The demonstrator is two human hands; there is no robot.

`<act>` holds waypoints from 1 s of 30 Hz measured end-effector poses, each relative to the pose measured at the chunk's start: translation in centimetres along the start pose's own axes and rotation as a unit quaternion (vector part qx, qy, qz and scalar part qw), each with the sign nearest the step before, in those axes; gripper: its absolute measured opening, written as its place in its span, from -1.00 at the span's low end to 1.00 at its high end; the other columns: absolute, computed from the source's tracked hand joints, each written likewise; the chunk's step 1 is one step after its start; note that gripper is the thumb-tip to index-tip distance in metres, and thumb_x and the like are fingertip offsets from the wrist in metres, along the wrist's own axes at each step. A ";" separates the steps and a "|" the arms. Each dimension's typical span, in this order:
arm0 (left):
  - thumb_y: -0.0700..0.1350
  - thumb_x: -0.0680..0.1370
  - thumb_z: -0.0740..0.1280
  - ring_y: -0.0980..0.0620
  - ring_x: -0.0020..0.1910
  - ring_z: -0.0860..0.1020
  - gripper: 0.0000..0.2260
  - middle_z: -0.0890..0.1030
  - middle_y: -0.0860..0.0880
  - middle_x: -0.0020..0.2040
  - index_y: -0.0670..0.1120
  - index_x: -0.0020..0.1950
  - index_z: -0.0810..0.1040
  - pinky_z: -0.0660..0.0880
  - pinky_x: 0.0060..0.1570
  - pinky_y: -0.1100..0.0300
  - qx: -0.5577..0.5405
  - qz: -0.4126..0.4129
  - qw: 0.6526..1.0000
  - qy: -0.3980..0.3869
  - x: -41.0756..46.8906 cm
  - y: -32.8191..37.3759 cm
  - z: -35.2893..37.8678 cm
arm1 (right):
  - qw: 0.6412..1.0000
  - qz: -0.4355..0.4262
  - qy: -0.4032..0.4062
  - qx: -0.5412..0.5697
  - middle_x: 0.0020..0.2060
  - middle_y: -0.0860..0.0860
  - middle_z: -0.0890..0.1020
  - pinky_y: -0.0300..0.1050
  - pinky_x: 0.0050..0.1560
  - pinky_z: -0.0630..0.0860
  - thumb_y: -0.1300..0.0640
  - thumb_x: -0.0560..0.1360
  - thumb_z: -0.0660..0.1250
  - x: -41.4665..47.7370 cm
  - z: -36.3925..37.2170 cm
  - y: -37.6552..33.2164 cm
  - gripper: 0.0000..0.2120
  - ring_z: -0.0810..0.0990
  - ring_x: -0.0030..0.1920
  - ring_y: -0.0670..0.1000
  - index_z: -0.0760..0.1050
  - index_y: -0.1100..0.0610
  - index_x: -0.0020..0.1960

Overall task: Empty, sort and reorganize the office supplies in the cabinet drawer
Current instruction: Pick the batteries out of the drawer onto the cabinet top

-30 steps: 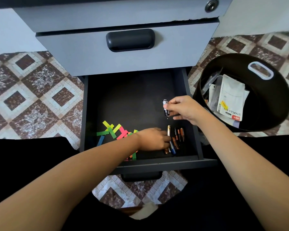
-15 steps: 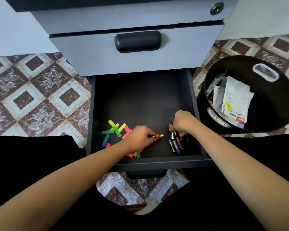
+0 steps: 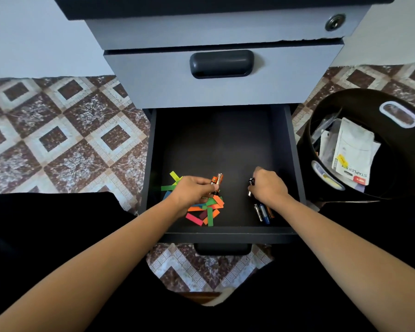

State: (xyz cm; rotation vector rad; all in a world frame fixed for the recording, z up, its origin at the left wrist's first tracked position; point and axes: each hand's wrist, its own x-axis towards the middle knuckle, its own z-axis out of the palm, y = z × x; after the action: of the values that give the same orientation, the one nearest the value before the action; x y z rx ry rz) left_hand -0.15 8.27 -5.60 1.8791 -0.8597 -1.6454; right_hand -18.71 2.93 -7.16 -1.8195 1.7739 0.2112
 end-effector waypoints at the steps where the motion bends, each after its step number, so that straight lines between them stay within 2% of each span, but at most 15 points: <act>1: -0.17 0.51 0.38 0.13 -0.20 0.58 -0.91 0.64 -0.01 -0.18 -0.15 -0.03 0.62 0.52 -0.20 0.31 -0.001 -0.002 1.000 0.000 -0.1 -0.1 0.0 | 1.000 -0.004 0.010 0.013 -0.01 0.17 0.59 -0.09 -0.23 0.43 0.18 0.51 0.32 0.0 0.2 0.0 -0.77 0.58 -0.02 0.20 0.40 0.23 0.12; 3: -0.18 0.51 0.38 0.13 -0.20 0.59 -0.93 0.64 -0.02 -0.18 -0.15 -0.05 0.63 0.54 -0.20 0.31 -0.011 -0.005 1.000 0.000 -0.2 -0.1 -0.1 | 0.999 0.004 0.027 0.040 -0.01 0.18 0.60 -0.09 -0.21 0.45 0.13 0.51 0.35 0.1 0.4 0.0 -0.72 0.59 -0.01 0.20 0.41 0.23 0.15; 5: -0.19 0.51 0.37 0.15 -0.26 0.60 -0.90 0.64 -0.01 -0.20 -0.18 -0.02 0.62 0.53 -0.31 0.36 -0.018 -0.007 1.000 0.005 -0.3 -0.1 -0.2 | 0.996 0.023 0.033 0.081 -0.01 0.17 0.61 -0.10 -0.18 0.46 0.12 0.49 0.37 0.2 0.6 0.0 -0.72 0.59 0.00 0.18 0.46 0.22 0.14; 8: -0.18 0.51 0.37 0.15 -0.25 0.61 -0.85 0.65 -0.05 -0.16 -0.20 0.04 0.62 0.49 -0.38 0.40 -0.015 -0.010 1.000 0.015 -0.5 0.1 -0.1 | 0.988 0.049 0.024 0.145 -0.07 0.14 0.64 -0.13 -0.16 0.49 0.15 0.47 0.40 0.6 0.6 0.1 -0.81 0.60 -0.04 0.14 0.57 0.19 0.05; 11: -0.17 0.50 0.38 0.11 -0.18 0.62 -0.84 0.66 -0.06 -0.12 -0.19 0.05 0.62 0.52 -0.30 0.35 -0.019 -0.011 1.000 0.017 -0.6 0.3 0.0 | 0.985 0.053 0.014 0.165 -0.21 0.09 0.61 -0.17 -0.22 0.44 0.18 0.46 0.41 0.7 0.4 0.2 -0.95 0.60 -0.13 0.10 0.58 0.14 -0.17; 13: -0.18 0.50 0.38 0.07 -0.14 0.61 -0.89 0.65 -0.06 -0.13 -0.17 0.00 0.62 0.54 -0.19 0.28 -0.034 -0.011 0.999 0.017 -0.8 0.5 -0.1 | 0.986 0.047 0.012 0.160 -0.31 0.06 0.57 -0.18 -0.27 0.41 0.19 0.46 0.39 0.7 0.3 0.3 -0.78 0.57 -0.20 0.08 0.49 0.10 -0.35; 15: -0.18 0.50 0.39 0.05 -0.12 0.60 -0.91 0.64 -0.05 -0.14 -0.15 -0.03 0.62 0.56 -0.10 0.22 -0.053 -0.009 0.998 0.018 -1.1 0.7 -0.1 | 0.988 0.040 0.012 0.151 -0.37 0.04 0.54 -0.18 -0.35 0.39 0.20 0.47 0.37 0.5 0.3 0.4 -0.72 0.55 -0.25 0.07 0.44 0.08 -0.41; 17: -0.18 0.49 0.39 0.05 -0.11 0.59 -0.90 0.63 -0.05 -0.13 -0.16 -0.03 0.62 0.55 -0.09 0.20 -0.058 -0.006 0.998 0.026 -1.2 1.0 -0.2 | 0.992 0.030 0.010 0.125 -0.36 0.05 0.56 -0.17 -0.37 0.39 0.19 0.47 0.33 0.4 0.5 0.4 -0.77 0.58 -0.23 0.11 0.48 0.11 -0.36; 19: -0.17 0.49 0.39 0.02 -0.09 0.59 -0.91 0.63 -0.08 -0.10 -0.15 -0.04 0.62 0.55 -0.06 0.16 -0.056 0.002 0.998 0.038 -1.5 1.2 -0.4 | 0.997 0.009 0.004 0.077 -0.23 0.10 0.60 -0.16 -0.27 0.42 0.13 0.49 0.32 0.2 0.8 0.1 -0.88 0.60 -0.13 0.15 0.55 0.15 -0.18; 21: -0.17 0.50 0.39 0.01 -0.09 0.60 -0.91 0.64 -0.09 -0.10 -0.16 -0.03 0.62 0.55 -0.01 0.11 -0.059 0.008 0.997 0.046 -1.9 1.5 -0.6 | 0.999 -0.006 0.002 0.046 -0.14 0.12 0.62 -0.15 -0.22 0.41 0.08 0.50 0.32 0.1 1.0 -0.2 -0.84 0.61 -0.07 0.16 0.55 0.18 -0.08; 23: -0.18 0.50 0.39 0.03 -0.13 0.60 -0.88 0.64 -0.09 -0.11 -0.18 0.00 0.62 0.54 -0.02 0.11 -0.068 0.011 0.996 0.051 -2.5 1.7 -0.8 | 0.999 -0.005 0.000 0.050 -0.16 0.13 0.62 -0.15 -0.21 0.41 0.07 0.49 0.34 0.2 1.1 -0.4 -0.83 0.61 -0.08 0.16 0.55 0.19 -0.11; 26: -0.20 0.50 0.38 0.07 -0.19 0.58 -0.85 0.62 -0.07 -0.15 -0.20 0.04 0.61 0.54 -0.16 0.21 -0.101 0.005 0.993 0.061 -3.2 1.8 -1.1 | 0.995 0.006 -0.014 0.101 -0.26 0.09 0.58 -0.17 -0.23 0.39 0.10 0.47 0.39 0.4 0.7 -0.3 -0.82 0.59 -0.15 0.10 0.53 0.14 -0.28; 30: -0.24 0.49 0.38 0.07 -0.24 0.56 -0.90 0.61 -0.06 -0.21 -0.19 -0.01 0.60 0.52 -0.22 0.24 -0.175 -0.011 0.983 0.052 -4.1 2.1 -1.6 | 0.977 -0.010 -0.055 0.207 -0.35 0.04 0.55 -0.11 -0.20 0.42 0.13 0.46 0.41 0.1 0.1 -0.6 -0.85 0.50 -0.29 -0.01 0.60 0.20 -0.20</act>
State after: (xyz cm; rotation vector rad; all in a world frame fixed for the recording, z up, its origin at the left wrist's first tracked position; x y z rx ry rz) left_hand 0.89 9.82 -1.05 1.7147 -0.4712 -1.5772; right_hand -18.08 2.87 -7.16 -1.4960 1.5817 -0.0615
